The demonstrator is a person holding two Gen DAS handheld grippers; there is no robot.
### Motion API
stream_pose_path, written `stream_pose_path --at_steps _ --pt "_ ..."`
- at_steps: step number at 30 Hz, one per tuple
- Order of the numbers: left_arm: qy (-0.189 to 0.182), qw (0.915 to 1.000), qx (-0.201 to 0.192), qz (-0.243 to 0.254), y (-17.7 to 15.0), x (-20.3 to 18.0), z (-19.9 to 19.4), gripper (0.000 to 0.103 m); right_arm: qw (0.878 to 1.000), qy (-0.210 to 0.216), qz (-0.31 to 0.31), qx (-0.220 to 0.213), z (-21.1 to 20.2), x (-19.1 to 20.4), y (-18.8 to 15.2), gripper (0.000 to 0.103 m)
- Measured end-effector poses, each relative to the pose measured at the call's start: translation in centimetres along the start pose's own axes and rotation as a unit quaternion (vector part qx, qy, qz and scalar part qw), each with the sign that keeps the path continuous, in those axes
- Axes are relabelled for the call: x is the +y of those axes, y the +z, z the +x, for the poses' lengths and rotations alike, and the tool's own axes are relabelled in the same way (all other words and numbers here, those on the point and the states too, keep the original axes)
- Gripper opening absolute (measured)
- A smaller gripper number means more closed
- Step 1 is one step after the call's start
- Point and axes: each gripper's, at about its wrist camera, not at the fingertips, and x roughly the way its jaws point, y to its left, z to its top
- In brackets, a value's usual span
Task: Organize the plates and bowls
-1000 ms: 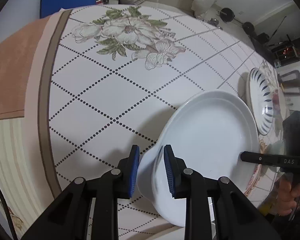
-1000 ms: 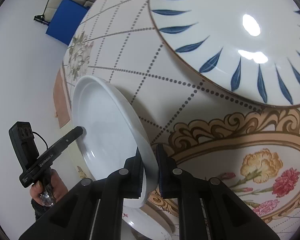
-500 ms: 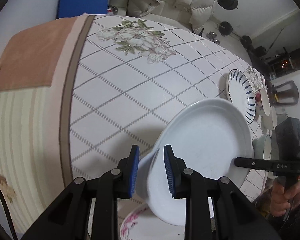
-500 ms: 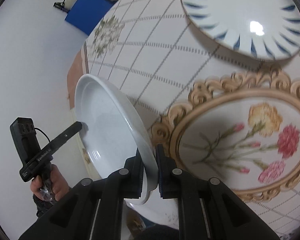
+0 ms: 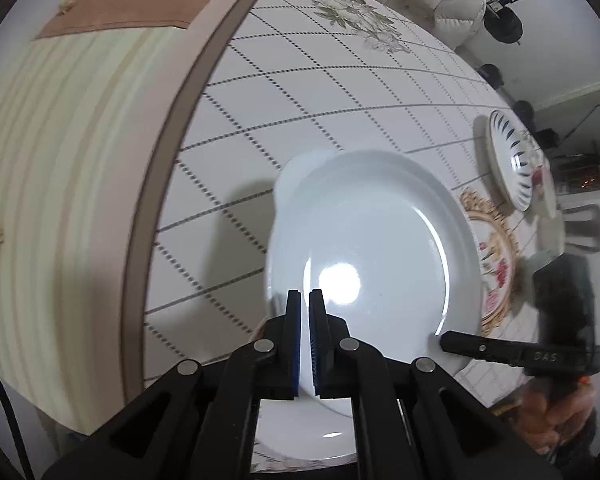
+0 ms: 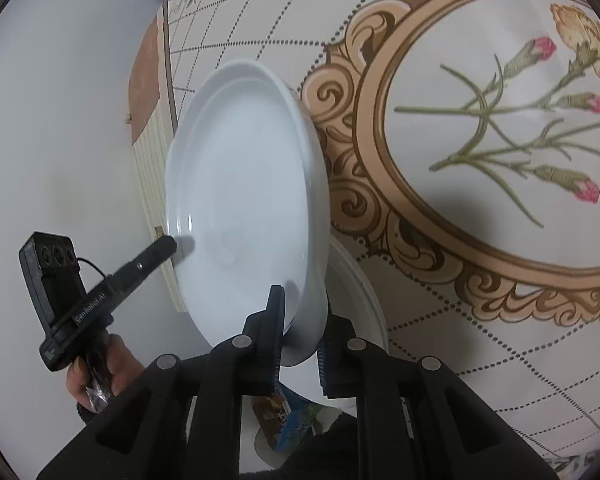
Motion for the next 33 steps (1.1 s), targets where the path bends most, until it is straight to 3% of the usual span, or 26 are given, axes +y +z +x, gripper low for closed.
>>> stream_pose_path --at_steps 4,11,15,19,30,33 --pt "0.028 0.9996 -0.001 -0.007 -0.8 0.2 0.5 0.003 1.0 -0.006 -0.01 0.011 1.3 0.2 -1.6 0.015" --pt "0.076 0.9967 0.014 0.022 -2.3 -0.8 2.5 0.003 1.0 -0.014 -0.006 0.022 2.3 -1.3 -3.9 0.014" --pt "0.108 0.9931 0.023 0.04 -3.2 -1.7 4.0 0.004 0.999 -0.042 -0.015 0.02 2.4 -2.1 -5.6 0.012" --pt "0.121 0.9909 0.034 0.049 -4.4 -2.1 5.3 0.004 0.999 -0.045 -0.017 0.018 1.3 -3.2 -6.0 0.012" --pt "0.141 0.9884 0.04 0.042 -6.1 -2.7 5.6 0.005 0.996 -0.088 -0.026 0.018 1.2 -1.0 -4.5 0.013" --pt "0.136 0.9893 0.034 0.039 -6.6 -3.2 4.6 0.012 0.993 -0.113 -0.029 0.018 1.8 0.8 -3.7 0.013"
